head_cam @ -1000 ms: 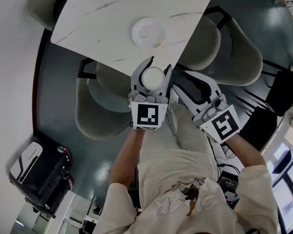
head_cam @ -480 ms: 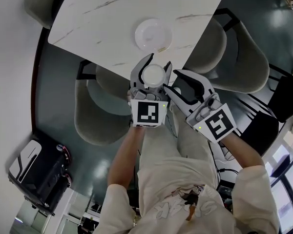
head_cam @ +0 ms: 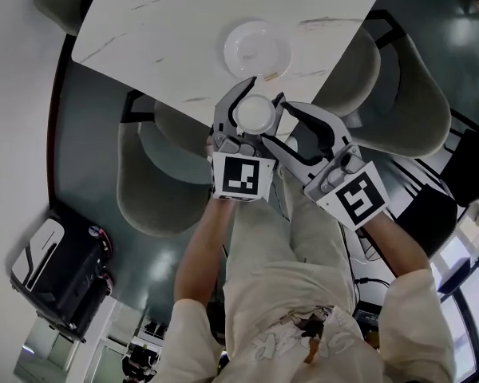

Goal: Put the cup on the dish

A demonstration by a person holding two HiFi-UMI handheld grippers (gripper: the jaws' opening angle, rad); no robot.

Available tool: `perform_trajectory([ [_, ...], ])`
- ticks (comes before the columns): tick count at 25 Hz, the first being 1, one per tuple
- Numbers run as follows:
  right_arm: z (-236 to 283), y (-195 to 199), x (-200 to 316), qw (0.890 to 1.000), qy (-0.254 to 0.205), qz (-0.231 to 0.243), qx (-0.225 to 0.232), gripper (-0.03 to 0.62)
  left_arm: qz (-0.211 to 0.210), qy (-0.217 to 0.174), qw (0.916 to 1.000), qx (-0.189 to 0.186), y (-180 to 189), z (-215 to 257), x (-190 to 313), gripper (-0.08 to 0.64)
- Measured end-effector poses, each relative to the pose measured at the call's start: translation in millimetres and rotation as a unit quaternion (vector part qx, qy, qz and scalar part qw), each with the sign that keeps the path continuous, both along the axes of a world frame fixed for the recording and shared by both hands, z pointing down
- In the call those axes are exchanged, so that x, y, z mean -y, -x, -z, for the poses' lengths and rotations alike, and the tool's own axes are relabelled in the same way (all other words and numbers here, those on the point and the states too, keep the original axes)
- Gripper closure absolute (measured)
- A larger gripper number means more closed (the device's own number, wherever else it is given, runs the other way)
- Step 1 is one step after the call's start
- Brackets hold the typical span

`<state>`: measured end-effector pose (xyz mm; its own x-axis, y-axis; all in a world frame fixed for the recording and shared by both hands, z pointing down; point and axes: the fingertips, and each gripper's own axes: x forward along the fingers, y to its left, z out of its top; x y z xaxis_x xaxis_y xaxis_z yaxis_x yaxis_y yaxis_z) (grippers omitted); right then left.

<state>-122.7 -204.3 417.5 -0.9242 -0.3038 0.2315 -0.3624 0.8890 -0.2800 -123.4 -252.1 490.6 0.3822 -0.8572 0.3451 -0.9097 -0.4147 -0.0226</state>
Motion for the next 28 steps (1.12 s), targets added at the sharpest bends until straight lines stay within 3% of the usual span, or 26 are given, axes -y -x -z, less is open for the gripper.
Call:
perform_trajectory([
  [12, -19.0, 19.6, -0.3, 0.998, -0.007, 0.059, -0.001, 0.364, -0.039, 0.012, 0.9991, -0.001, -13.6, -23.2, -4.7, 0.35],
  [20, -31.6, 18.8, 10.6, 0.999, 0.0, 0.043, 0.004, 0.364, -0.062, 0.032, 0.9967, 0.042, -12.4, -42.5, -0.4, 0.347],
  [22, -32.8, 19.0, 12.4, 0.999, -0.005, 0.04, 0.004, 0.364, -0.057, 0.046, 0.996, 0.051, -7.6, -55.3, -3.6, 0.33],
  [24, -37.1, 17.4, 15.5, 0.999, -0.012, 0.035, -0.005, 0.364, -0.039, 0.064, 0.9962, 0.046, 0.9, -66.1, -7.9, 0.252],
  [28, -53.7, 12.8, 30.9, 0.999, -0.019, 0.021, -0.026, 0.364, -0.016, 0.074, 0.9961, 0.045, 12.6, -74.8, -14.5, 0.252],
])
